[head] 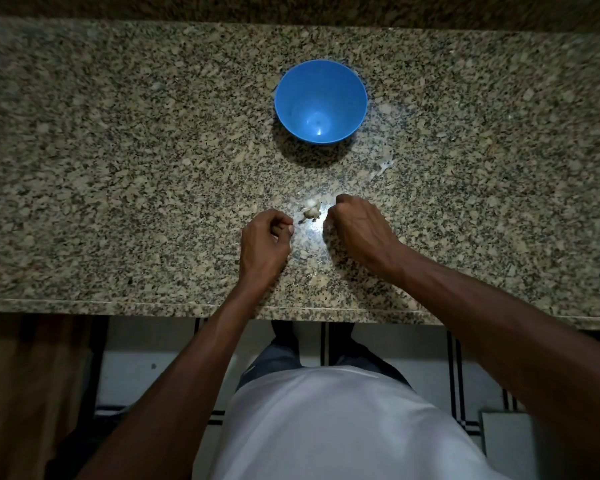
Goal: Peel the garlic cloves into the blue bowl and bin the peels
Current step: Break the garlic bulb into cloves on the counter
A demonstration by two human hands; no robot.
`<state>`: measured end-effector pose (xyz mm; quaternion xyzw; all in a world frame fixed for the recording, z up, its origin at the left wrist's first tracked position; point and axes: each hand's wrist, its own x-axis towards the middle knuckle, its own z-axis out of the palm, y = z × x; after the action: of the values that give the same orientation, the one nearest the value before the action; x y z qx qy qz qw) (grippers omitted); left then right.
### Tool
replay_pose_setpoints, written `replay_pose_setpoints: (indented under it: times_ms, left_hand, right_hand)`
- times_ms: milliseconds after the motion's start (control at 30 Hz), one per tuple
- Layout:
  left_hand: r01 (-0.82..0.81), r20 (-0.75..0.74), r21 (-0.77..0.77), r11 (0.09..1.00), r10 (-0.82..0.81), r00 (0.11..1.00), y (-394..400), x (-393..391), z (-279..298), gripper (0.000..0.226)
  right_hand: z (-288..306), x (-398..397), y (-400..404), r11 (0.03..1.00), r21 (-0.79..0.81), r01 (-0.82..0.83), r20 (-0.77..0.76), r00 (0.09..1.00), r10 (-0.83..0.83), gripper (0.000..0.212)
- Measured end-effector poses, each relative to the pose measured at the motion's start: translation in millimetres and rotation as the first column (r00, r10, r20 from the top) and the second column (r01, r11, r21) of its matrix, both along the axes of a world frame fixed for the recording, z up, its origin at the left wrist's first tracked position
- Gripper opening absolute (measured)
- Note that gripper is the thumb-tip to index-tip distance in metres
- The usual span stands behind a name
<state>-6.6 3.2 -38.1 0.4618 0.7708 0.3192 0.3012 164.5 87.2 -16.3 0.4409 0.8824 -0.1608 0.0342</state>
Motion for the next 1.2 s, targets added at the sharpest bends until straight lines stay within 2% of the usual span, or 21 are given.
replay_pose_setpoints:
  times_ms: [100,233,267,333,367,433,500,533,600,733,833,1033,1200]
  left_hand:
    - [0.001,-0.004,-0.016,1.000,-0.001,1.000,2,0,-1,0.010]
    - [0.001,-0.005,-0.022,1.000,-0.001,1.000,4,-1,3,0.012]
    - [-0.007,0.011,-0.025,1.000,0.008,1.000,3,-1,4,0.011]
    - [-0.029,0.044,-0.030,0.999,0.031,0.999,1,-1,7,0.011]
    - [-0.043,0.055,-0.028,0.999,0.045,0.997,-1,-1,7,0.013]
    - [-0.063,0.080,-0.009,0.998,0.064,0.995,-3,0,10,0.019]
    - [-0.050,0.106,0.036,0.998,0.046,0.993,-4,4,14,0.020]
    - [-0.036,0.119,0.062,0.997,0.028,0.993,-3,8,16,0.019]
    - [-0.001,0.152,0.112,0.994,-0.016,0.988,-1,14,22,0.017]
    - [0.114,0.194,0.164,0.980,-0.145,0.970,5,21,29,0.019]
    - [0.158,0.175,0.163,0.974,-0.186,0.967,5,21,27,0.017]
    - [0.111,0.160,0.156,0.981,-0.136,0.978,3,24,25,0.022]
    - [0.086,0.238,0.022,0.996,-0.089,0.967,5,22,29,0.023]
  right_hand:
    - [1,-2,-2,0.999,0.033,-0.043,0.027,0.999,0.042,0.019]
    - [1,-5,-1,0.994,0.078,-0.070,0.021,0.997,0.069,0.024]
    - [2,-6,2,0.999,0.033,-0.030,-0.014,0.999,0.030,0.022]
    - [6,-1,13,0.971,-0.189,0.148,-0.155,0.972,-0.178,0.014]
    - [8,3,17,0.912,-0.333,0.238,-0.237,0.915,-0.325,0.011]
    - [12,14,16,0.710,-0.630,0.315,-0.339,0.711,-0.616,0.012]
    - [13,23,6,0.499,-0.844,0.199,-0.337,0.527,-0.780,0.017]
    - [12,25,1,0.442,-0.884,0.154,-0.320,0.490,-0.811,0.018]
    - [11,26,-5,0.406,-0.905,0.130,-0.302,0.477,-0.825,0.021]
    - [17,25,-12,0.427,-0.896,0.120,-0.333,0.455,-0.826,0.010]
    - [21,24,-15,0.494,-0.854,0.162,-0.370,0.479,-0.796,0.013]
    - [25,16,-22,0.715,-0.604,0.352,-0.409,0.633,-0.658,0.014]
    - [27,11,-30,0.900,-0.327,0.288,-0.450,0.790,-0.416,0.015]
